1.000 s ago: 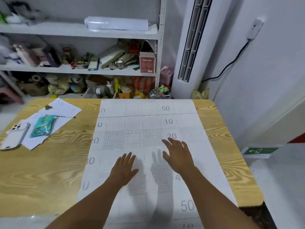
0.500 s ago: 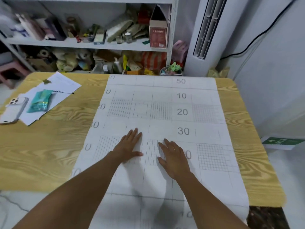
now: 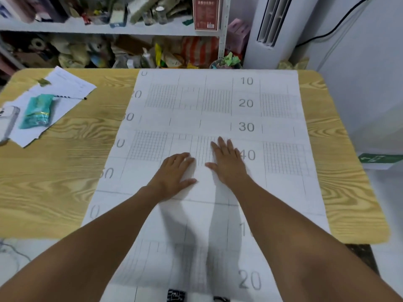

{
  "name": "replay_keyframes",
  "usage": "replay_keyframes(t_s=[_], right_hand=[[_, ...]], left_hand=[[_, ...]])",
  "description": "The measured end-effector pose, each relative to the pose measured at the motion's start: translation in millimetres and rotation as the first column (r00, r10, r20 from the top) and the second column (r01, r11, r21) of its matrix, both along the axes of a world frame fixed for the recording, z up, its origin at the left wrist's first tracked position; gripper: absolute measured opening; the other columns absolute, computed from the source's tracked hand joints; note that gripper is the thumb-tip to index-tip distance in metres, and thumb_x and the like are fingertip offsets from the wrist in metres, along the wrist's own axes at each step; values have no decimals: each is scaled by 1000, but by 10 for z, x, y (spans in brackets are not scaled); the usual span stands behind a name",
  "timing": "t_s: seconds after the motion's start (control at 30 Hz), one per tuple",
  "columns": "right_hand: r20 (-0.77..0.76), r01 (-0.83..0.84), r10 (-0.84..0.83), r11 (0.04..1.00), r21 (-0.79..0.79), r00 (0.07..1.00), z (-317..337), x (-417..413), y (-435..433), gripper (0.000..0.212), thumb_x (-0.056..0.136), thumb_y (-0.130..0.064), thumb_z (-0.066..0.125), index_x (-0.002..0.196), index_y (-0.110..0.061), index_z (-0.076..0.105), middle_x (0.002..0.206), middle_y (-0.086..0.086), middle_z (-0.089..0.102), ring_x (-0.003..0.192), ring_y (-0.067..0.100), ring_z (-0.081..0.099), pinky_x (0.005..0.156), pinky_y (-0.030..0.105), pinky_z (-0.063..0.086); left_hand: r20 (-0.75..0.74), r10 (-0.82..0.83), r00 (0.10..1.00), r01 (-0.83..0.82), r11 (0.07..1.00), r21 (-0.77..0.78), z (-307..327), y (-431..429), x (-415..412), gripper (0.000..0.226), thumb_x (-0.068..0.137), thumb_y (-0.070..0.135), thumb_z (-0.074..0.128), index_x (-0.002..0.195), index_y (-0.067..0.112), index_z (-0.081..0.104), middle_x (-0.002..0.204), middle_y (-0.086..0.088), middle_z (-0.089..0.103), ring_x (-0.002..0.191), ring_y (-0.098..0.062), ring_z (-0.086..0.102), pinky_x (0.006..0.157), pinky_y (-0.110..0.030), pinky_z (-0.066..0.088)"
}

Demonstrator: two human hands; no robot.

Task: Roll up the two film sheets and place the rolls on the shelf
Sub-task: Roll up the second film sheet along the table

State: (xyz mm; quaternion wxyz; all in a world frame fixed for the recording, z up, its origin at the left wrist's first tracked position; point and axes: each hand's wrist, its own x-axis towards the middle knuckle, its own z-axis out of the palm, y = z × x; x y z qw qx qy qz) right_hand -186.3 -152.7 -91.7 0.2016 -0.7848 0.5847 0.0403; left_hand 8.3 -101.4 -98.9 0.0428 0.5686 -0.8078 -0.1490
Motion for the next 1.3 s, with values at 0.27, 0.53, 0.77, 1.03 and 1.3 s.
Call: replay_keyframes(t_s=[0.27,0.53,0.77,1.03,1.3], right_hand=[[-15,58,-60,990,-125,998,72,264,78,56,98,-31,40,147,-18,15,158,5,3,144,27,-1,117,44,5],[190,34,-3,987,-155,982,132,93,384,48,98,-30,41,144,-21,30,154,1,23,141,18,17,113,34,14],[55,-16,15,1000,16,998,127,-72,608,70,91,-48,48,148,-24,15,158,-2,4,144,16,4,115,38,9],[-30,46,-45,998,53,999,144,99,459,75,93,-34,52,149,-21,4,158,-1,-8,144,18,-6,116,40,5],[-63,39,-36,998,55,997,164,135,408,74,93,-31,53,149,-19,6,158,1,-7,144,21,-4,115,42,12]], left_hand=[[125,-154,980,143,985,92,-60,251,-72,86,77,75,32,145,32,3,156,-1,-6,141,-17,-10,111,-32,-12],[156,-52,986,37,995,95,19,-41,-254,63,94,45,37,146,24,8,156,0,-5,143,-19,-3,115,-39,6],[108,-74,991,61,992,115,97,1,-292,52,97,33,35,145,19,17,156,0,7,142,-20,7,115,-38,14],[-37,-148,988,151,907,393,343,423,-72,75,83,64,38,144,24,21,156,-4,-1,142,-16,-4,116,-37,10],[56,-317,947,238,807,541,513,597,-102,95,77,66,52,146,28,-1,153,2,-14,140,-17,-17,116,-42,9]])
